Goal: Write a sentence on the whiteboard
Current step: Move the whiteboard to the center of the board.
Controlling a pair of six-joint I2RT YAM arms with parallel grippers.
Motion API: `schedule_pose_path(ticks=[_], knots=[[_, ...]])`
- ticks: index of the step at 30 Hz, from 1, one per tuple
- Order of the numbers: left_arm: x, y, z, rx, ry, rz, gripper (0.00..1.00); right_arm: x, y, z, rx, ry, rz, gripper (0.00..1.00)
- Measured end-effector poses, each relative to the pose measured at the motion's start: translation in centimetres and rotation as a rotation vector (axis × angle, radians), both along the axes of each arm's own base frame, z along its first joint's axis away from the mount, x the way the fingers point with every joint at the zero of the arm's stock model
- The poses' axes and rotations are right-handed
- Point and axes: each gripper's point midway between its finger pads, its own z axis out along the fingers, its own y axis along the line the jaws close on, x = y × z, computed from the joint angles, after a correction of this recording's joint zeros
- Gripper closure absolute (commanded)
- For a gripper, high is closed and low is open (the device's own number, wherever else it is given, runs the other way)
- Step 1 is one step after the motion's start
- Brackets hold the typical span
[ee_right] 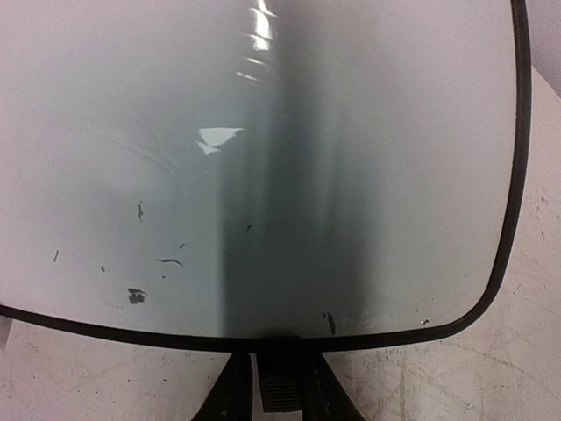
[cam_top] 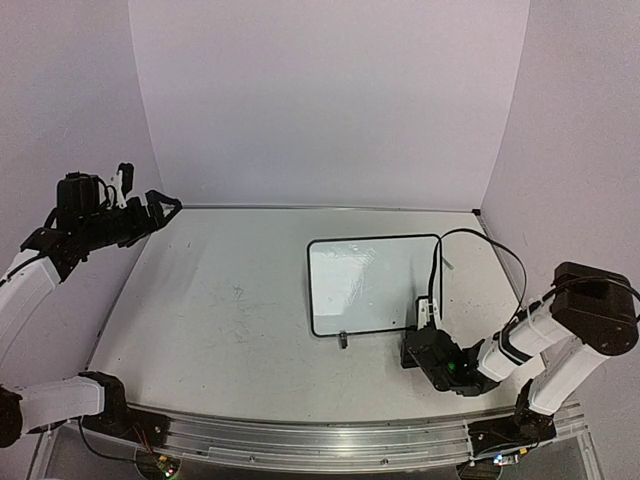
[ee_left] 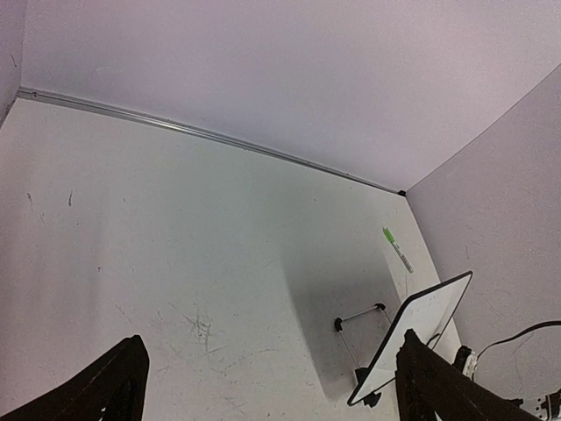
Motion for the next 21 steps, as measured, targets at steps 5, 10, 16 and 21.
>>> schedule_pose_path(ticks=[5,10,16,21], knots=[[0.4,-0.2,-0.4,-0.003,0.005,-0.007,0.01,0.1,0.0,0.6,0.033,-0.009,-0.017,0.5],[0.5,-0.9,-1.6,-0.035,0.031,-0.042,0.01,0.5,0.7,1.6,0.071,-0.008,-0.038,0.29],[-0.2,-3.7,-4.3,-0.045,0.097,-0.107,0.03,-0.2,1.1,3.2,0.126,0.008,-0.041,0.09],[-2.2,-10.3,-7.3,-0.015,0.156,-0.239,0.11,-1.1,0.5,4.6,0.166,0.031,-0.05,0.02]])
